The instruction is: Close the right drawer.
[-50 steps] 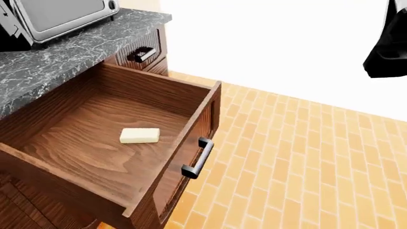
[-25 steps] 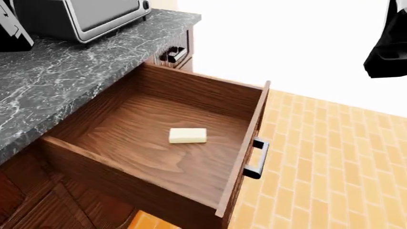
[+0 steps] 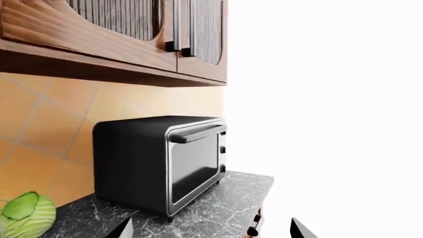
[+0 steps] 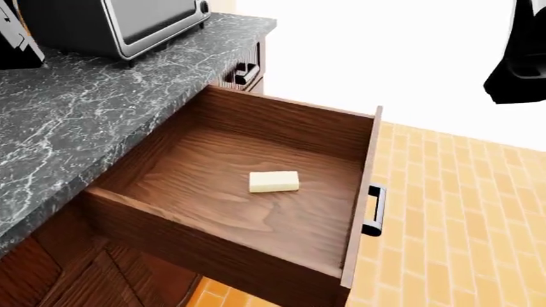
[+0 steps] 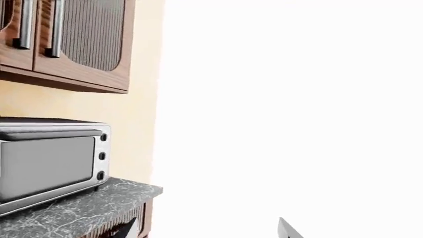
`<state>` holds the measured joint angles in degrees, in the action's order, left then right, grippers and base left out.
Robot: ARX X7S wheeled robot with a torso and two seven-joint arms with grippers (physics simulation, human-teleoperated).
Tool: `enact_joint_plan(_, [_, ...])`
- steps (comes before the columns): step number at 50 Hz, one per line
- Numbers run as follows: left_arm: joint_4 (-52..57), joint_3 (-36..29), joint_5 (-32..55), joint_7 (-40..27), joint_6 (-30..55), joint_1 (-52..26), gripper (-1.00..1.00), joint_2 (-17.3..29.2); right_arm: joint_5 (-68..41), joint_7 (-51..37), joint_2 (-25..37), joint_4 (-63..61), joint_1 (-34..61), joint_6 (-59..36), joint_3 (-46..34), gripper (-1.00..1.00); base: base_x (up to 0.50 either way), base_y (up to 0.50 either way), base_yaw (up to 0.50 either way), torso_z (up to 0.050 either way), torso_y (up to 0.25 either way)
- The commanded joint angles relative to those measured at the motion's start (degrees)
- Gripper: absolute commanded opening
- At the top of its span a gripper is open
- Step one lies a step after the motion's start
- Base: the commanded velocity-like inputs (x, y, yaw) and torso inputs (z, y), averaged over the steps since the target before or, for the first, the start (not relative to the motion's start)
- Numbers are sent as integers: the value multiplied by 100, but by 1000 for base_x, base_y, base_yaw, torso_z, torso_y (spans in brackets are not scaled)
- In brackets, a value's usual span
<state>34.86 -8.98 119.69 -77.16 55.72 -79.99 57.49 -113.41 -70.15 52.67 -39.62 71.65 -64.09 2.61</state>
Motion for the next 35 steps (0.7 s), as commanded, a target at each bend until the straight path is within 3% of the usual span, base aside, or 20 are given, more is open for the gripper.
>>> enact_joint_plan(1, [38,-26,-6,21,-44,17,100,-7,-50,11,37,3,-55,78,19,100,0,0,-500,0,0])
enact_joint_plan(35, [23,-78,9,51,-141,-43,100,79,-21,51,148,12,-58,135,-52,100,0,0,-500,0,0])
